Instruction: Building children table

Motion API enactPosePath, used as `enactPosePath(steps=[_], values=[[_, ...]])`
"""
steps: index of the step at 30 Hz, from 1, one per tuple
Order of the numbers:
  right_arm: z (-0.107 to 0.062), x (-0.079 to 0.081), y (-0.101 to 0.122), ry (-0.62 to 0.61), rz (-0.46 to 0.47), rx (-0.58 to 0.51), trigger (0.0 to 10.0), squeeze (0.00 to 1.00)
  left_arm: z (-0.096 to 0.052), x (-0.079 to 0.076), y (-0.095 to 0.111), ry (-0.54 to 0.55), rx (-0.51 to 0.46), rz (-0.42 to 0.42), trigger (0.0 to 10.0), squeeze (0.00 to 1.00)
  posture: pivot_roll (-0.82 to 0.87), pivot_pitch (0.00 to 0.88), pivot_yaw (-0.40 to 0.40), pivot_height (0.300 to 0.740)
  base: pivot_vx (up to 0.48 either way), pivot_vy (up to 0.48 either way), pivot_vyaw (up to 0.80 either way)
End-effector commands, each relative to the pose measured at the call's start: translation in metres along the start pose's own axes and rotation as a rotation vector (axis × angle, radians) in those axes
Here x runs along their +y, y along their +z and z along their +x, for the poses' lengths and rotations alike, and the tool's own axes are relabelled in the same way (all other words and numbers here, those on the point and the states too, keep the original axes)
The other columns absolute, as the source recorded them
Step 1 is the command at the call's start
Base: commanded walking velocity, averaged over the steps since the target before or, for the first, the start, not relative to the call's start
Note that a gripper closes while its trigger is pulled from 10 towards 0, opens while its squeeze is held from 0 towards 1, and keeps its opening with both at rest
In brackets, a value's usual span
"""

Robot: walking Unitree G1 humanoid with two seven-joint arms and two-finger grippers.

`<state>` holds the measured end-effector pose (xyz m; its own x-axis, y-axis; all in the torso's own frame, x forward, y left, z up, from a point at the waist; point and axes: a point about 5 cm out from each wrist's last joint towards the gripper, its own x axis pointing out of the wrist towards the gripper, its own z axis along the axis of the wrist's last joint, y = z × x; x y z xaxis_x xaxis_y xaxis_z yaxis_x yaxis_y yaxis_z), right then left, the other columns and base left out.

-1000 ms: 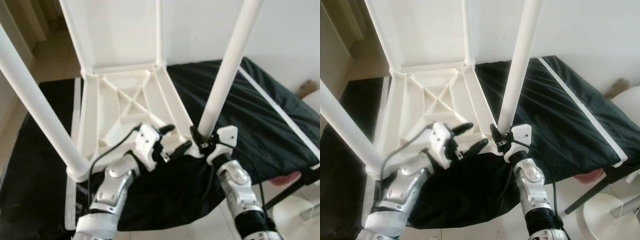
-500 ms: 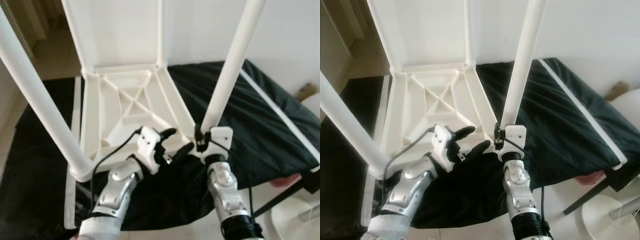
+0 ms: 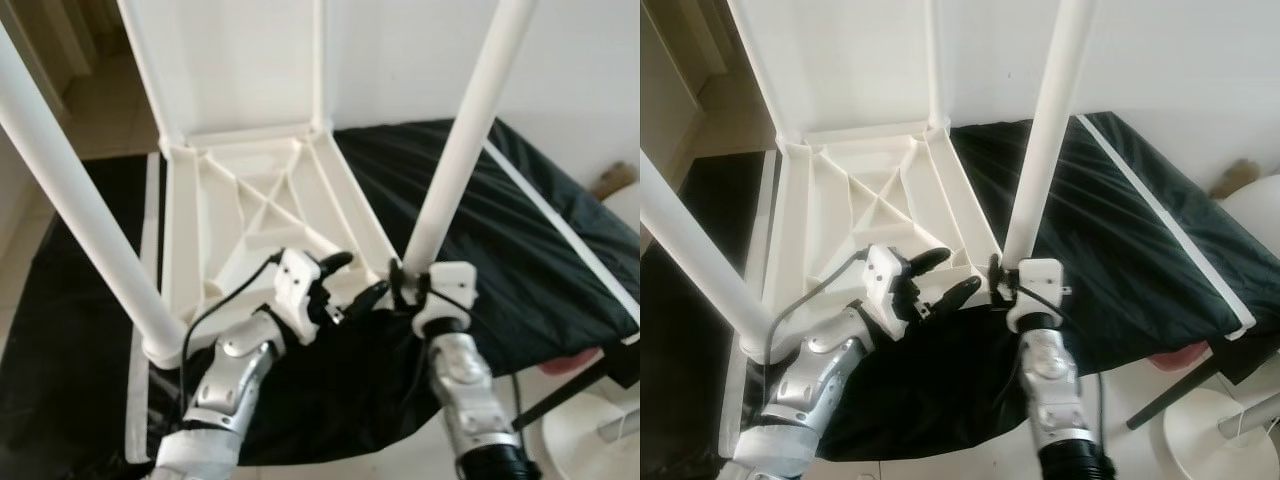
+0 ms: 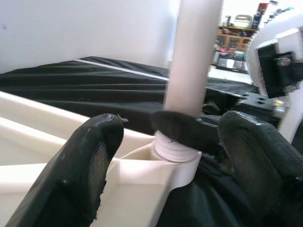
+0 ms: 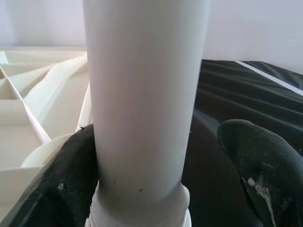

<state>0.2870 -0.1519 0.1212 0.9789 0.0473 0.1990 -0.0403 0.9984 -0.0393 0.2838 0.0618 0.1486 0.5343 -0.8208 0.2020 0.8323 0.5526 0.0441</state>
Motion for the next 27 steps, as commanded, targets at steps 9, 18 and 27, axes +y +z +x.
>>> enactPosePath(steps=[9, 18, 27], values=[[-0.004, -0.012, -0.005, 0.35, -0.013, 0.064, 10.0, 0.0, 0.002, -0.003, 0.006, -0.042, -0.004, -0.006, 10.0, 0.0, -0.01, 0.0, 0.037, 0.74, 0.0, 0.0, 0.0], [0.023, 0.005, -0.004, 0.599, -0.05, 0.116, 10.0, 0.0, 0.007, -0.004, 0.007, -0.052, 0.0, -0.014, 10.0, 0.0, -0.02, 0.0, 0.047, 0.74, 0.0, 0.0, 0.0], [0.023, 0.004, -0.009, 0.662, -0.078, 0.149, 0.0, 0.0, 0.011, -0.007, 0.013, -0.035, -0.034, -0.025, 10.0, 0.0, 0.0, 0.0, 0.023, 0.74, 0.0, 0.0, 0.0]])
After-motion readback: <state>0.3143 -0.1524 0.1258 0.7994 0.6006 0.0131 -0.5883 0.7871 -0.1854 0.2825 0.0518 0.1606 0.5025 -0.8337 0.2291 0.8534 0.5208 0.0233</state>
